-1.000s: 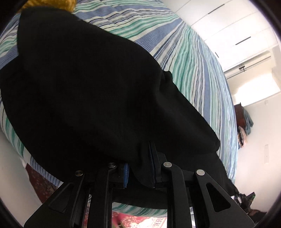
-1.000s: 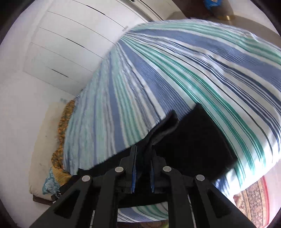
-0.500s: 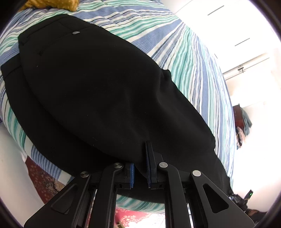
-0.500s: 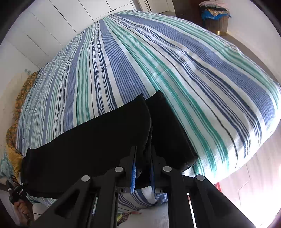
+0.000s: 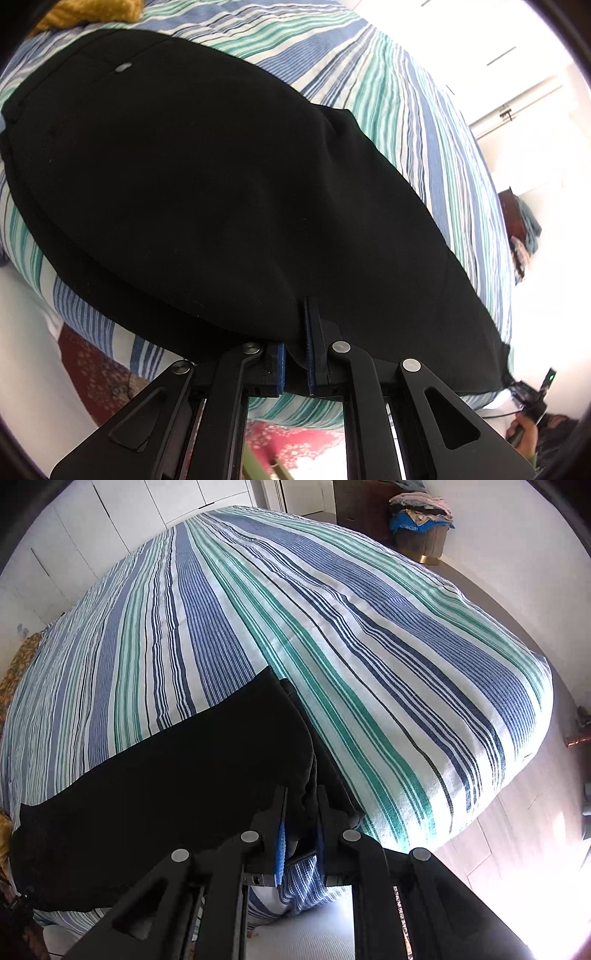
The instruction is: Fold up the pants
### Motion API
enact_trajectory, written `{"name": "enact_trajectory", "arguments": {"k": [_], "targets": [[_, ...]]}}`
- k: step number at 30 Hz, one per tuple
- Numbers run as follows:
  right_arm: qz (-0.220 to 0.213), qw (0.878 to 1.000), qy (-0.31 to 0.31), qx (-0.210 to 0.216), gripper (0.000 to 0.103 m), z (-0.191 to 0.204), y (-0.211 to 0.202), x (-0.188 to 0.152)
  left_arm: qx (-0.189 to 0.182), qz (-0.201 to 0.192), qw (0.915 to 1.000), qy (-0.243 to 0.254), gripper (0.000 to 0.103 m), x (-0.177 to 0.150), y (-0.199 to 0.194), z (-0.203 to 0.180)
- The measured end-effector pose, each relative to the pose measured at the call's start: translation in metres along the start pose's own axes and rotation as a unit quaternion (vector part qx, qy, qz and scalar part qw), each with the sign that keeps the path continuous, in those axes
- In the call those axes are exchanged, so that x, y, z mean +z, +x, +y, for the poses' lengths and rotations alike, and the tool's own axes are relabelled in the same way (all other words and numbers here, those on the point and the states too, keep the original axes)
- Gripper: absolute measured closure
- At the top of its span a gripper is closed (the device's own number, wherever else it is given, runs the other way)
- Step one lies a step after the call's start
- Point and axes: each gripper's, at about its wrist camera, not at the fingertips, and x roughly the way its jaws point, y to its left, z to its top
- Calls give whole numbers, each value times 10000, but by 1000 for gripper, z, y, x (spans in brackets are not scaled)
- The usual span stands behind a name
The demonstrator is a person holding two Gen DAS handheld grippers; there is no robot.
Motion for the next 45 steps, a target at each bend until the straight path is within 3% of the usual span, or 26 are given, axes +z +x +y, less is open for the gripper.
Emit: {"name": "enact_trajectory", "arguments": {"k": [5,33,36,39,41,43,45], "targets": [[28,10000,36,-4,90,-1,3,0,141,-71,9998,100,97,-7,-12,-4],[169,9998,115,50,90,-1,10,2,881,79,9930,777,95,-14,4,-23],[221,9996,127,113,86,-2,11,2,897,137,9931,749,83,-13,2,-23],[234,9983,236,478,75,-10,4,1,864,115,9934,745,56,-17,-8,-24],[69,9964,448,711,74,-22,-8,-1,1039,21,9915,787,34,-21,-16,-24],[-90,9952,733,647,66,-37,-19,-2,1241,-62,9889,819,33,-25,-24,-22],[-155,9943,891,558,65,-51,-24,-1,1301,-47,9884,779,33,-27,-30,-18]]}}
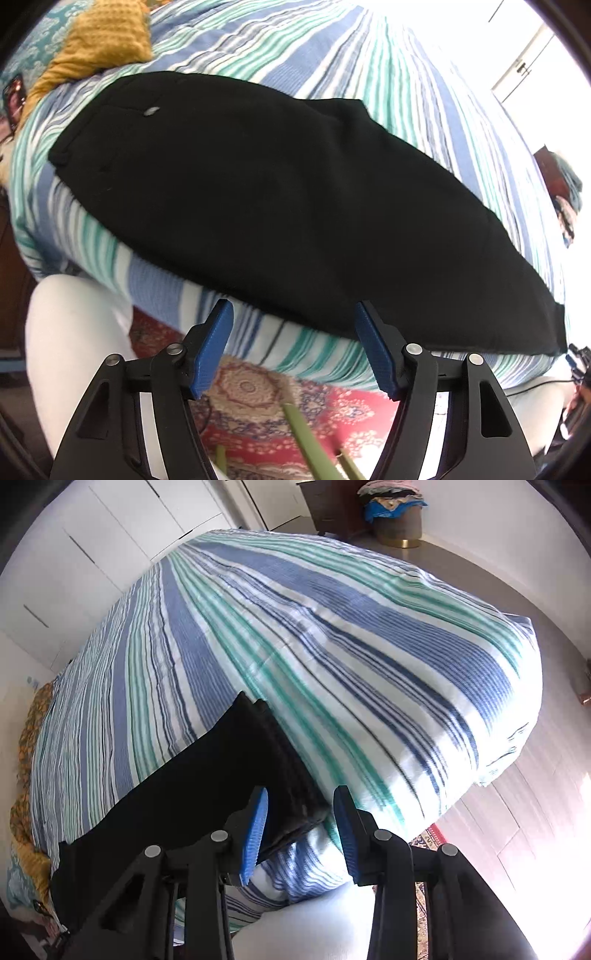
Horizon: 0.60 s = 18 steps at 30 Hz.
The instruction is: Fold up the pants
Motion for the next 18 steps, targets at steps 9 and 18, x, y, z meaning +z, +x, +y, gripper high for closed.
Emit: {"name": "enact_trajectory", "arguments": {"k": [9,18], "targets": [[106,9958,73,905,46,2,15,25,8,-392,9989,-238,33,10,-29,11],[1052,9852,-656,1183,42,17,71,45,37,-322,9993,-195,33,8,-27,9]]}}
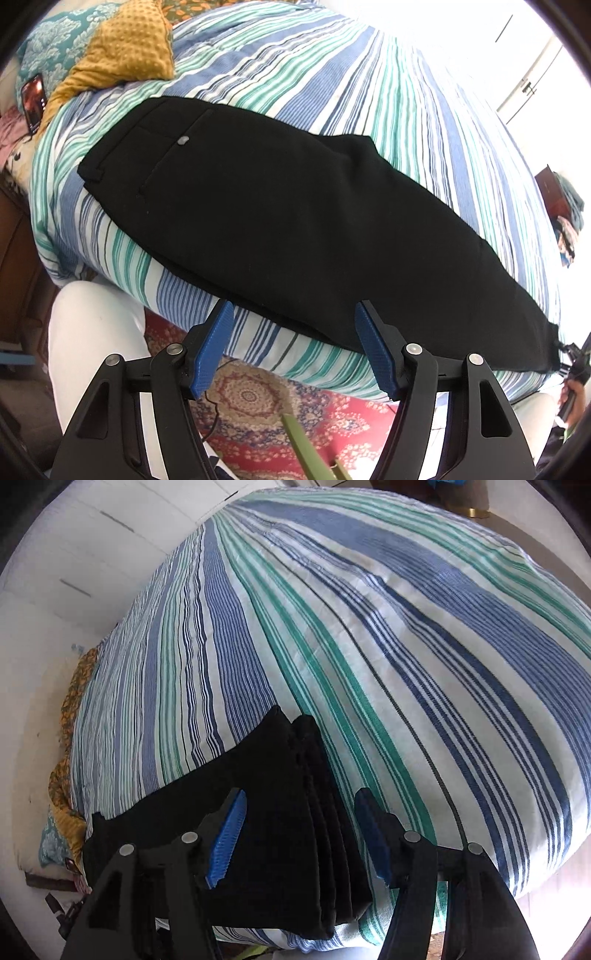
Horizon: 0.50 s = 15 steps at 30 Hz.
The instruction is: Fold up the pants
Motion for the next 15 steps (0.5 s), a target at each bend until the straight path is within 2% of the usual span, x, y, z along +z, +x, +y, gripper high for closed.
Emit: {"name": "enact_trajectory", "arguments": {"k": [3,5,7,8,9,10,12,15], "targets": [[435,9985,-313,-58,42,4,17,-1,21,35,10000,12,33,-1,2,-1],[504,9979,-400,-71,43,5,23,0,36,50,10000,33,33,-1,4,-2],[576,9972,-476,-55,71,8,24,1,38,51,10000,50,33,-1,4,-4],[601,9964,-575,-132,74,12,24,0,40,47,10000,55,33,-1,4,-4],[607,9955,-697,-197,84,16,22,0,43,41,10000,61,33,-1,4,-5],[595,9946,-820,-229,89,22,20,0,46,42,10000,63,33,0,4,-5],[470,9945,-915,-215,93,33,10,0,50,50,10000,61,33,0,5,-5],[217,9966,-691,383,93,43,-12,1,22,78,10000,39,33,0,8,-6]]}}
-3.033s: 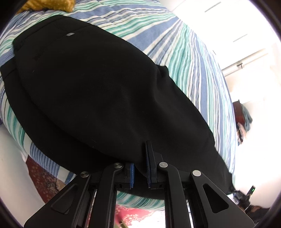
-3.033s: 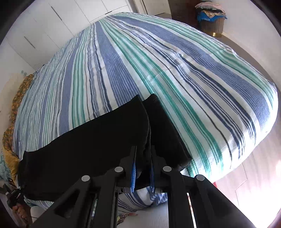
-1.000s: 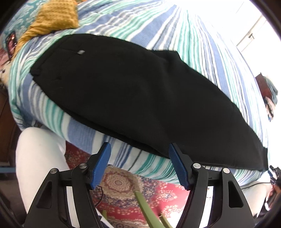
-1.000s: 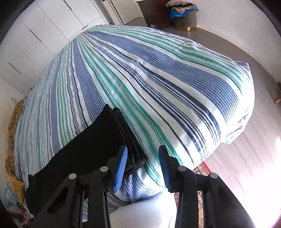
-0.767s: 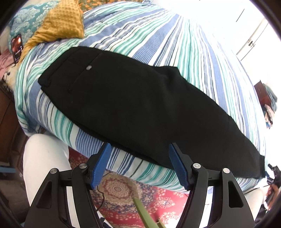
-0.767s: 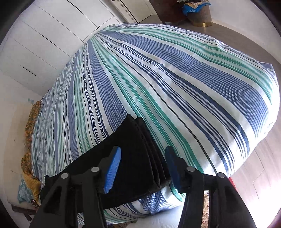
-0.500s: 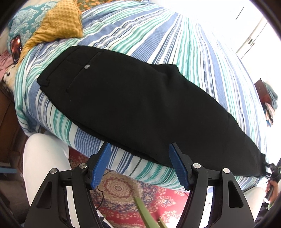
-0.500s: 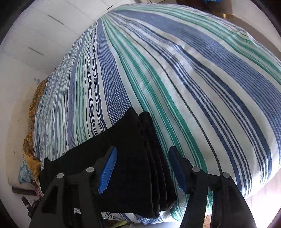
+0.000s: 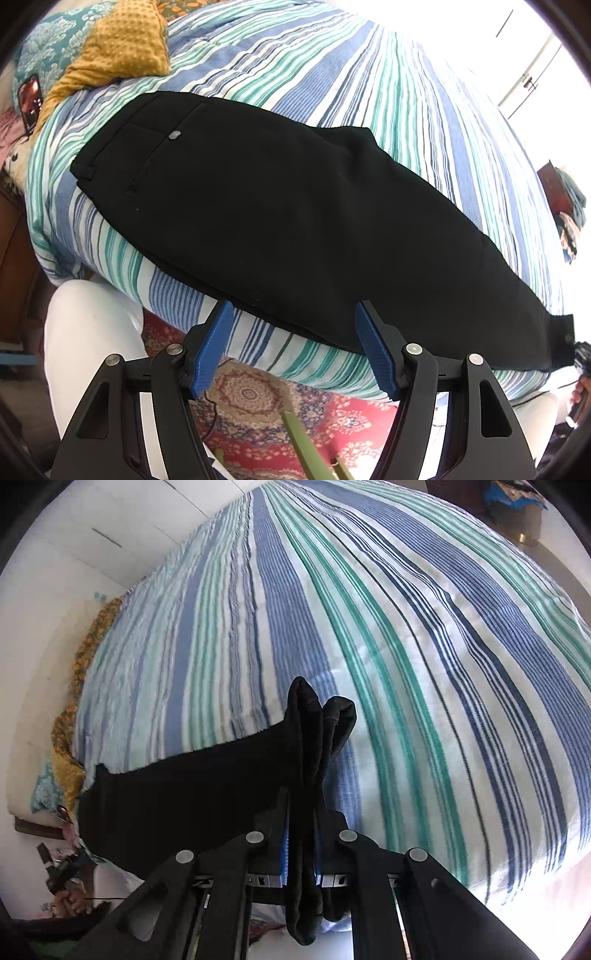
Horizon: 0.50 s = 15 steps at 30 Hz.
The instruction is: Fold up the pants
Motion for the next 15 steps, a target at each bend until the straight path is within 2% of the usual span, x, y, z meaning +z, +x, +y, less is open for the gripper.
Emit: {"name": "enact_trajectory", "arguments": {"k": [4,6,9,12,15], "targets": [[-300,9937,286,1040,93,23,-23,-6,-78,-23,10000,6,33,0,1,-3],[-399,9850,375,1639,93,46,-29,-12,-124,-35,9999,2,33,0,1,-3],[-420,9657,381,2535,93,94,-27,-19,-236,-64,9997,-51,33,-1,0,-1],[-288,9459,286,3219,94,158,-6,-26,-351,-137,9992,-134,33,-3,-3,4],[-102,9316,89,3631,94,228,35,-36,-426,-171,9986,-249,33,-5,-5,12]]}}
